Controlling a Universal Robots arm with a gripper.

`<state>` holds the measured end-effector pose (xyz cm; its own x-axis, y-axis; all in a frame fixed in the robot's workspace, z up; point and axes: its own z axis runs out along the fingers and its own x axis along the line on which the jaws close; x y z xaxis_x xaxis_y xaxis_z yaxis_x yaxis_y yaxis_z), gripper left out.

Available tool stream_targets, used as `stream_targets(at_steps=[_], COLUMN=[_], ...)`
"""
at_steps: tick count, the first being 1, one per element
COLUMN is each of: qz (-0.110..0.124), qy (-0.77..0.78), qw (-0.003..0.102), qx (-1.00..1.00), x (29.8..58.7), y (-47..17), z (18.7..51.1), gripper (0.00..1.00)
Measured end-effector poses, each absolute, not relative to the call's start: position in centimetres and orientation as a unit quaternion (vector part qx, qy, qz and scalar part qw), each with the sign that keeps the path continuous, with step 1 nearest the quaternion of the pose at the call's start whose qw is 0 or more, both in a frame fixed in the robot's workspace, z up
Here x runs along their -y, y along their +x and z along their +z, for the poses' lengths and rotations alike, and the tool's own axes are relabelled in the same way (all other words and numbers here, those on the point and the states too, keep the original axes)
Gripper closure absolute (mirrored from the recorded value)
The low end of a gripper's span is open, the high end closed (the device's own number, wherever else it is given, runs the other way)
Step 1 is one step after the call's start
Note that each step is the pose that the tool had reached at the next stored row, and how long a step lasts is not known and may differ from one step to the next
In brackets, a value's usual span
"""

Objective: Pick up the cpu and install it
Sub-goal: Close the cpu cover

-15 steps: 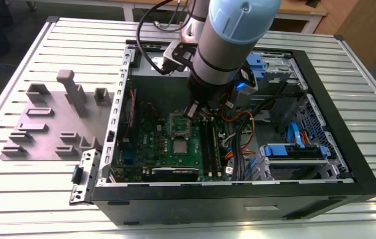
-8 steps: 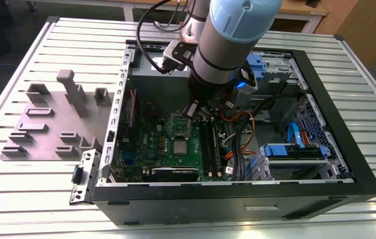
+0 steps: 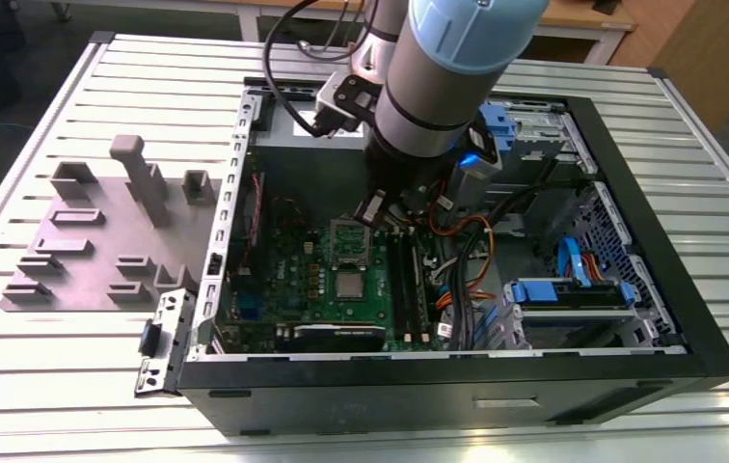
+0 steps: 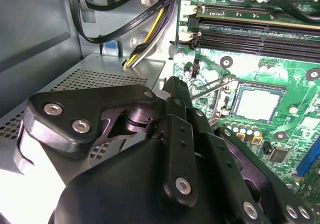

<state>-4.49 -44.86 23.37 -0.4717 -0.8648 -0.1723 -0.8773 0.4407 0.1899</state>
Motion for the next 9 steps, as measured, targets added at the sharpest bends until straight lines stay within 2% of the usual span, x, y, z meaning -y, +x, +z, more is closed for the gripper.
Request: stream_targets(at_steps=[9], qz=[0.126], qy=[-0.514], qw=[0.024], qx=[-0.848], x=[44.96], y=[-4.5], z=[23.47], gripper=[0.89])
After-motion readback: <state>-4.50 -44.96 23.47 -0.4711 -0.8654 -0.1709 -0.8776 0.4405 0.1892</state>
